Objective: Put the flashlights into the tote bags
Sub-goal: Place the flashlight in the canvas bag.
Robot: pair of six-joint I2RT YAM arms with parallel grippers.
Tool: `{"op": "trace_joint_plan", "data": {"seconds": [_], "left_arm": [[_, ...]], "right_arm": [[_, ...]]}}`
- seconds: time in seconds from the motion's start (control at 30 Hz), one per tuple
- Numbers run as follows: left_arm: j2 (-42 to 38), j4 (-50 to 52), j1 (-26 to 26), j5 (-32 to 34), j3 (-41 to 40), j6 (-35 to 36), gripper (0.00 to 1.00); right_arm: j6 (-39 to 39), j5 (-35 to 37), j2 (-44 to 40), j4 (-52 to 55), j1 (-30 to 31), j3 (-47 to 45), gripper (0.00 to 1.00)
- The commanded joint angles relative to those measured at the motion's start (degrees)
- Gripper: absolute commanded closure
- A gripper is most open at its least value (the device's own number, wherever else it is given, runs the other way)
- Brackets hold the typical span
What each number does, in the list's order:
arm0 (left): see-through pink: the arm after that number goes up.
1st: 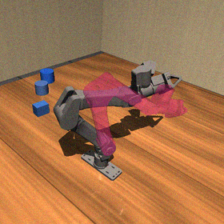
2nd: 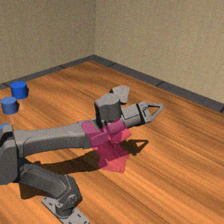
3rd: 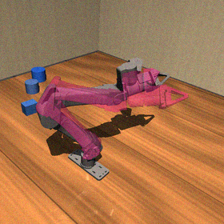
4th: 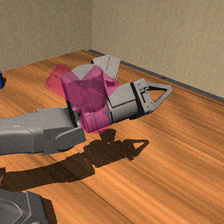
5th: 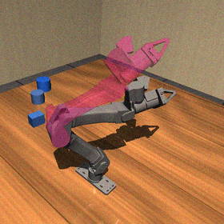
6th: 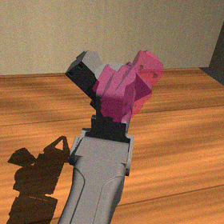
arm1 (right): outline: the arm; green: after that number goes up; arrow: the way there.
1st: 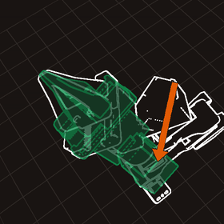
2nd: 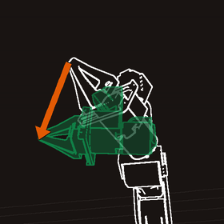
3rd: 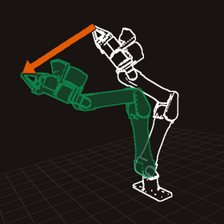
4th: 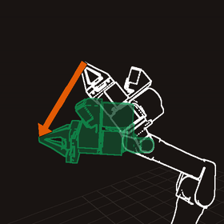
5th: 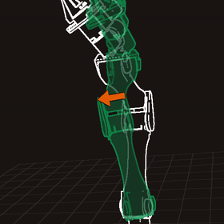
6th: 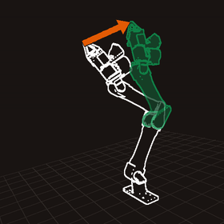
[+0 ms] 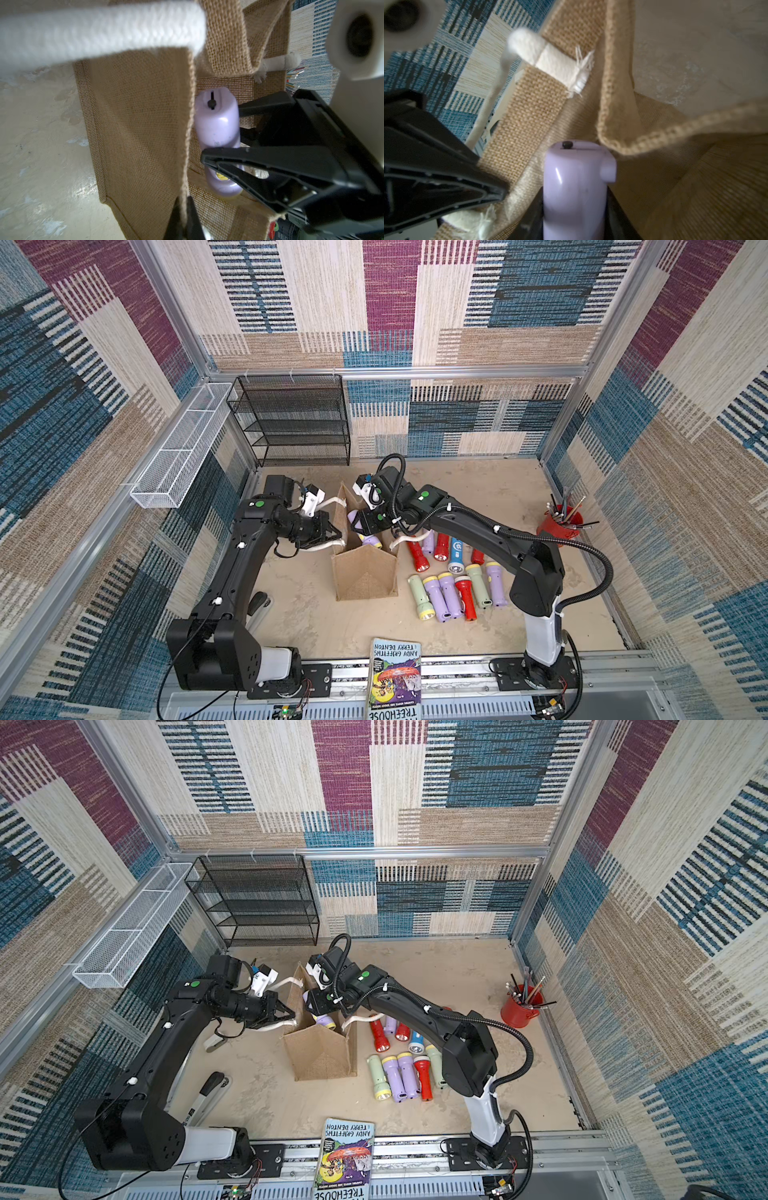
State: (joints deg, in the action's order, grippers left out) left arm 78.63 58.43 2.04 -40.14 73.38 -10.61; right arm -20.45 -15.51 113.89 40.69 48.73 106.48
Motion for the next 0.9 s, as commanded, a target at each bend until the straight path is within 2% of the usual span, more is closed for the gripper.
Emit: {"op": "trace_joint_plan", "data": {"seconds": [0.0, 0.47, 0.73, 0.87], "left_arm": [[0.10, -0.76, -0.11, -0.71, -0.33, -0.79, 1.00], [0.72, -0.76, -0.11, -0.80, -0.13, -0.63, 1.00], [1.05, -0.71, -0.11, -0.20, -0.25, -0.37, 1.00], [1.27, -0.77, -0.11, -0.05, 0.00, -0.37, 1.00]], "right_arm": [[1.57, 4.47, 1.27, 2.41, -0.01, -0.21, 0.79], [-0.06, 5.56, 9.95, 3.46, 0.07, -2.13, 0.77], [0.11, 7.49, 12.80, 3.51, 0.14, -3.16, 0.64], [0.10, 7.42, 12.99, 3.64, 0.14, -2.27, 0.53]]}}
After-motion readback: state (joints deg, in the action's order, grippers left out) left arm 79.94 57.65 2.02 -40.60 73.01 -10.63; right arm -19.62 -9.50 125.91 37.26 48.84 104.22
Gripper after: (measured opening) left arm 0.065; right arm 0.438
